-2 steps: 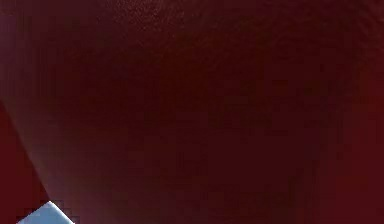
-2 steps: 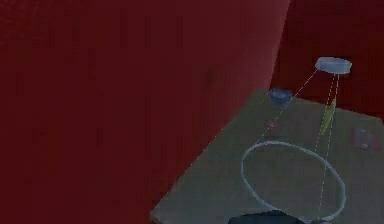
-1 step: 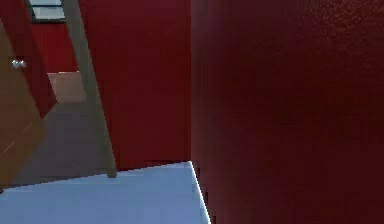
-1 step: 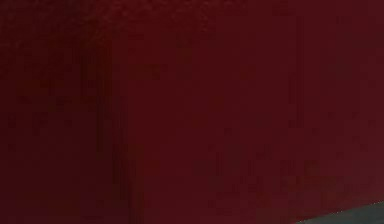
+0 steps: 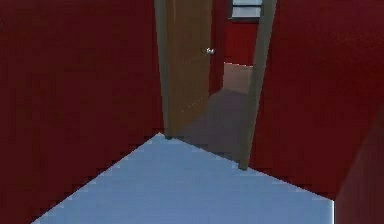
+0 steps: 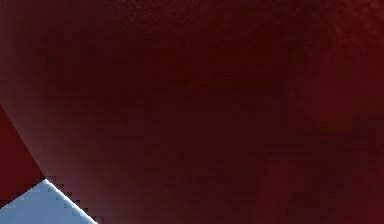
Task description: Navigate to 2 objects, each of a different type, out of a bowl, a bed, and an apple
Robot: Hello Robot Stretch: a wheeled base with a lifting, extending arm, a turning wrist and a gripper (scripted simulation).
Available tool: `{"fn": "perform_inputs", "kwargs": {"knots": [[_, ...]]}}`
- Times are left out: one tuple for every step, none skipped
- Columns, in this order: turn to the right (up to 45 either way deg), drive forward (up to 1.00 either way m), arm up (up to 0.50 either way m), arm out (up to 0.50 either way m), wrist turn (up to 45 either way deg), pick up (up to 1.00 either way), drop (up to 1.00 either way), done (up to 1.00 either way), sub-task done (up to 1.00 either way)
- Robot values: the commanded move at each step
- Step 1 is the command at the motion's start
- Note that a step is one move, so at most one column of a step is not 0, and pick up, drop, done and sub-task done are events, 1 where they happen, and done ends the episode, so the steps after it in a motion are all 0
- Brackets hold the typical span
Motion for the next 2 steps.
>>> {"fn": "perform_inputs", "kwargs": {"knots": [[-9.0,0.00,0.00,0.00,0.0,0.00,0.00,0.00,0.00],[0.0,0.25,0.00,0.00,0.0,0.00,0.00,0.00,0.00]]}}
